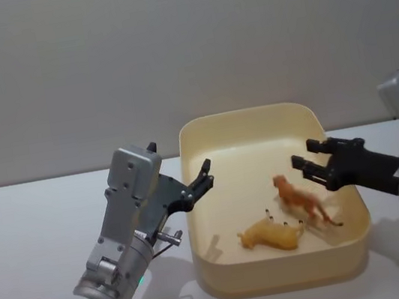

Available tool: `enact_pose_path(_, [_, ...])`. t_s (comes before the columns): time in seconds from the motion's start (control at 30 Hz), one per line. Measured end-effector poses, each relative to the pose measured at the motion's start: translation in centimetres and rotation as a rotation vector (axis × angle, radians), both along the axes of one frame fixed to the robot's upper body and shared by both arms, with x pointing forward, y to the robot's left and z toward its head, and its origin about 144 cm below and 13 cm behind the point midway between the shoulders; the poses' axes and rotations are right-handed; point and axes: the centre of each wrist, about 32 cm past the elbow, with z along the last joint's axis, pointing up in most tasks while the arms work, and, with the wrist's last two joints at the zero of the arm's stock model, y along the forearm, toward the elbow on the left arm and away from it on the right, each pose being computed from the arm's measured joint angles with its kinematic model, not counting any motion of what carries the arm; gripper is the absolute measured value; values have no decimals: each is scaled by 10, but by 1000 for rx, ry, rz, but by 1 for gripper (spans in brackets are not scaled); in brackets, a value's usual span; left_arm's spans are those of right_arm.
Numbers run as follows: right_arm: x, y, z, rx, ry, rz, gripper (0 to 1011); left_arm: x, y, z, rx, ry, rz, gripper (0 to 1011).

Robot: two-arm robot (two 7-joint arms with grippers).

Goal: Pick up the toy alternately with two hands and place it into the central storage box.

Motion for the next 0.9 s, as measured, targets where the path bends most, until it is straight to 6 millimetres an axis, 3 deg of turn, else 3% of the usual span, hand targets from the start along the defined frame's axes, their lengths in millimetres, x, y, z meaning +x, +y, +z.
enact_pose_path(0.2, [9,10,1,-2,17,22,599,0,0,0,0,0,0,1001])
enact_pose_path(0.33, [10,11,2,-1,19,25,766,0,0,0,0,0,0,1002])
enact_pose_path(0.57, [6,2,6,15,-6,-9,955,0,0,0,0,0,0,1002])
enact_pose_path(0.67, [1,-6,8,24,-23,-39,1001,0,0,0,0,0,0,1002])
enact_pose_path(0.9, [-13,-29,12,48,-62,-116,1001,0,0,0,0,0,0,1001])
